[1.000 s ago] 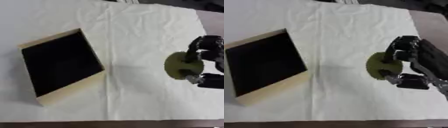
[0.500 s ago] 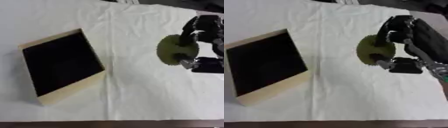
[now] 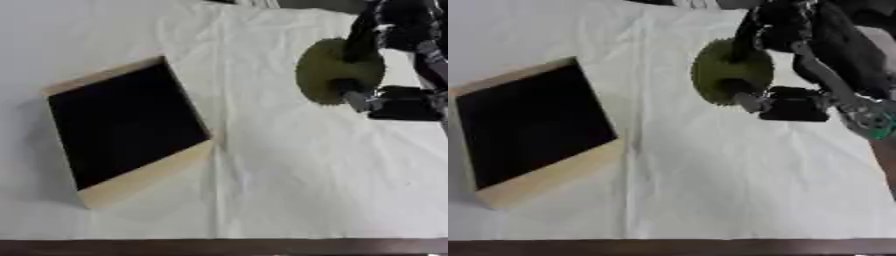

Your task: Pick up objects on the table and place them in the box.

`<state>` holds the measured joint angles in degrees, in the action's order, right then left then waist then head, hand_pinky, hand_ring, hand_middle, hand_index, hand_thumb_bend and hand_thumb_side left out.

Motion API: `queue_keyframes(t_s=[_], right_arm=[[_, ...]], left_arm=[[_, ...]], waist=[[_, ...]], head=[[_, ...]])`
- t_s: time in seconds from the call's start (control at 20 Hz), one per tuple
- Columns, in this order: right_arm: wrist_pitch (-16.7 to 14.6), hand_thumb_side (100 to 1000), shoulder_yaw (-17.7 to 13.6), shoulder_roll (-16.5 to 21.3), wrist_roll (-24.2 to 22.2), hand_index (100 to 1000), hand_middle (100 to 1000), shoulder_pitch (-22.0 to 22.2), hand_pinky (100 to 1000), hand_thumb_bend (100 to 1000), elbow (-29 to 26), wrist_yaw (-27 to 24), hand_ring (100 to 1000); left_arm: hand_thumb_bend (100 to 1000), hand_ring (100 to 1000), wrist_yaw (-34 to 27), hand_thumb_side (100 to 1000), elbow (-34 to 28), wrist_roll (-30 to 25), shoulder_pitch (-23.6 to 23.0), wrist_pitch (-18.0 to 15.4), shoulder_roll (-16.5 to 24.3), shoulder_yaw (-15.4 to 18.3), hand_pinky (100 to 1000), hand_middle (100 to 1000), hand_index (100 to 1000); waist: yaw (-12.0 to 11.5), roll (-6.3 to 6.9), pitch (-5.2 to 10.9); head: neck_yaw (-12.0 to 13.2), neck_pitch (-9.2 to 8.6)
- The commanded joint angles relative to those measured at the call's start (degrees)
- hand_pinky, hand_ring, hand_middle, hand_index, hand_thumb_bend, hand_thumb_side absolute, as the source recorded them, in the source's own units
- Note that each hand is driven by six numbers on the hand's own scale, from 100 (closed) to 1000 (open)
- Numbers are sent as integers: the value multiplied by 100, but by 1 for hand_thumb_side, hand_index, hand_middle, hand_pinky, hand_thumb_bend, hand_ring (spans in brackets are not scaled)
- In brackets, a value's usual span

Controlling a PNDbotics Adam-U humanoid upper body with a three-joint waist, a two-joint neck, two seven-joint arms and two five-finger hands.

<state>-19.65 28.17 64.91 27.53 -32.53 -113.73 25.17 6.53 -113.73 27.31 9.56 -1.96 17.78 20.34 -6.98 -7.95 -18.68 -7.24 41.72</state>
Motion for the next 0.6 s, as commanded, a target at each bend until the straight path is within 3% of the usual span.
queue_keyframes(t_s=[0.05,0.6], right_arm=[[51,114,25,-29,-160,473,480,-295,546,100,-87,-195,465],[394,100,293,-712,-712,477,483,-1274,551,100,-87,-507,469]], left_arm=[[238,504,-17,587,-86,-9,3,13,153,8,474,573,666],[235,504,-9,590,-86,-6,-27,24,124,19,473,574,666]], waist=[[6,24,118],[18,-2,100]], head=[[0,34],[12,10]])
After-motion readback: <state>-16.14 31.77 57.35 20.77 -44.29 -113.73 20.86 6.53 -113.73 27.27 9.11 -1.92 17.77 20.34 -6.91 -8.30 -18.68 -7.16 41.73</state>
